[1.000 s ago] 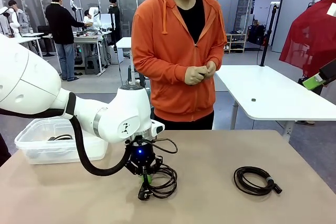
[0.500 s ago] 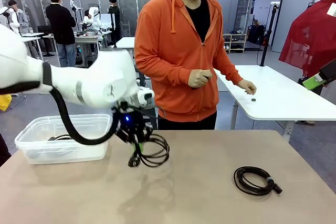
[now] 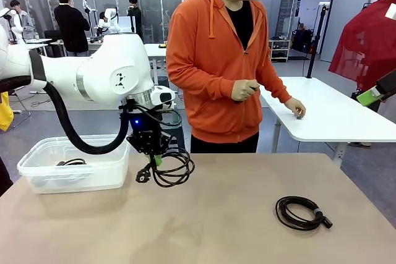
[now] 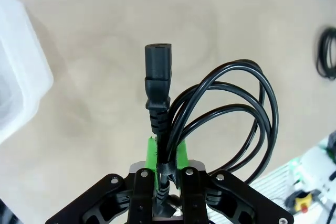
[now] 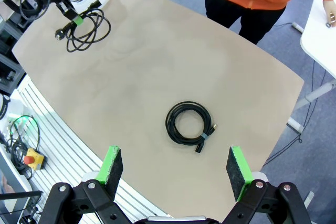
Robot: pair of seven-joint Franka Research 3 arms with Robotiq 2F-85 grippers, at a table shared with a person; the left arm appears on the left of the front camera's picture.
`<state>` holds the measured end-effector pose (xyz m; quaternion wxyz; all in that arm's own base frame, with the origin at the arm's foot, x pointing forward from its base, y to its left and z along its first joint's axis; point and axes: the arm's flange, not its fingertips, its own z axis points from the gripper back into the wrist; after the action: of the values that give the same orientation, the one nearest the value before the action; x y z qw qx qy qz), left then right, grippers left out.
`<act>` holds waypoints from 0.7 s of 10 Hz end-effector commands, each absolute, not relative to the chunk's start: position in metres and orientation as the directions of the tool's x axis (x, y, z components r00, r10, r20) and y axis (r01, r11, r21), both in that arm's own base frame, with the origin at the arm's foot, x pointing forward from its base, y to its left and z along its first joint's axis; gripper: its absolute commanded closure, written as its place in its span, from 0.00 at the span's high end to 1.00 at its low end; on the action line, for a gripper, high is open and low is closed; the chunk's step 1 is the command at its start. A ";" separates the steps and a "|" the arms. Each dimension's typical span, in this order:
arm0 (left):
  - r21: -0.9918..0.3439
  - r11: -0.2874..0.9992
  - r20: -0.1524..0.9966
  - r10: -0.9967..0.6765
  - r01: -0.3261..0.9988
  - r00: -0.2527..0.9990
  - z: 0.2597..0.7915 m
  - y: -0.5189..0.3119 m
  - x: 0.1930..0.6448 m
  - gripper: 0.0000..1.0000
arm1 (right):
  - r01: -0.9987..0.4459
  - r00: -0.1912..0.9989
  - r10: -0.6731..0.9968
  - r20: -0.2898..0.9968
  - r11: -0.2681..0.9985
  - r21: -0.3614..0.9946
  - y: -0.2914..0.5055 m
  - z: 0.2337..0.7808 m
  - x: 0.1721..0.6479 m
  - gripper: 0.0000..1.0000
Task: Organize and store the cables.
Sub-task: Place the Power Cable into the Organizing box.
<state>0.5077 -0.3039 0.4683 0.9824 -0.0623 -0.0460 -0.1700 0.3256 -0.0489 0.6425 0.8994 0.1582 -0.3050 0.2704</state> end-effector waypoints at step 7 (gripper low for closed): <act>-0.113 0.864 0.158 -0.473 0.491 0.867 0.490 -0.282 0.512 0.00 | -0.598 0.659 0.397 0.638 0.792 0.125 -0.051 0.642 0.326 1.00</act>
<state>0.5097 -0.2806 0.4894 0.9600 -0.0813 -0.0566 -0.2618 0.3256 -0.0489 0.6425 0.8994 0.1582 -0.3050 0.2704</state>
